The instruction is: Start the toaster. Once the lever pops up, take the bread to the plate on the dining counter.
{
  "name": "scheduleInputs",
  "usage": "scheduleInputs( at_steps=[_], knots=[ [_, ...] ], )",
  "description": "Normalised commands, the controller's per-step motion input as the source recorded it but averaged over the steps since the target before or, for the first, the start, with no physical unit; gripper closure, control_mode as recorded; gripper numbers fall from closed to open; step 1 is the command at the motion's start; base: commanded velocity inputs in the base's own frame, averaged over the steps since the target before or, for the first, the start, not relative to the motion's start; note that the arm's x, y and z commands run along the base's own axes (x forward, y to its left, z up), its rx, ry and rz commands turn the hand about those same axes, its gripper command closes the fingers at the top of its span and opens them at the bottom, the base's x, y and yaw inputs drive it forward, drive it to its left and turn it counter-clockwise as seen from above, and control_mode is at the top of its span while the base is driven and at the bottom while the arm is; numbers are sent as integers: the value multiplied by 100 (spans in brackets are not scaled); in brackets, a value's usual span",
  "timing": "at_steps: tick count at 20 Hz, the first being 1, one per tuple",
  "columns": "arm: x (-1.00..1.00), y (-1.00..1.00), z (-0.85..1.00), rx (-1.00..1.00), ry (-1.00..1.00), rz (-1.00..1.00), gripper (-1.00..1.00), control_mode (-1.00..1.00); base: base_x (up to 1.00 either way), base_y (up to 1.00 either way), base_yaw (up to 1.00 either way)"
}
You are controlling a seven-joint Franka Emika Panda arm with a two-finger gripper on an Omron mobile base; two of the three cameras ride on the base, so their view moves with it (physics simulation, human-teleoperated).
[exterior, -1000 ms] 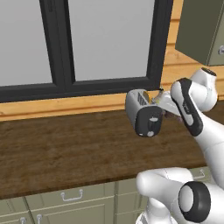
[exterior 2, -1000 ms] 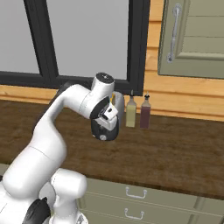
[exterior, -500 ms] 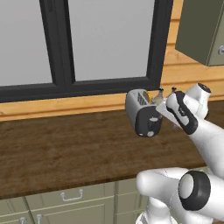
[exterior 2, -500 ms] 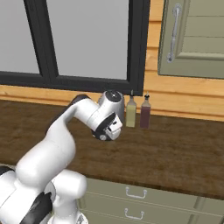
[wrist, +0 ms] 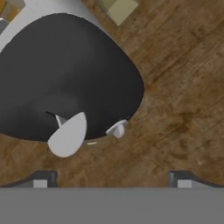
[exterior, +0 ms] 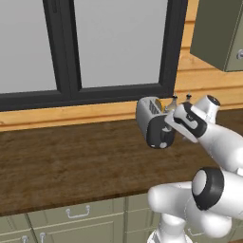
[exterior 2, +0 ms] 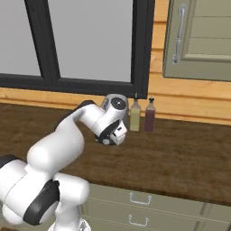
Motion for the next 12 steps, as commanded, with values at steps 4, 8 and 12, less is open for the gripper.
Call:
scheduleInputs(
  at_steps=[4, 8, 12],
  knots=[
    [27, -2, -12, 0, -3, -1, -100, -100, 0, 0, 0],
    [20, -8, -19, 0, -2, -1, -100, -100, 0, 0, 0],
    [20, -8, -25, 0, -3, -1, -100, -100, 0, 0, 0]
  ],
)
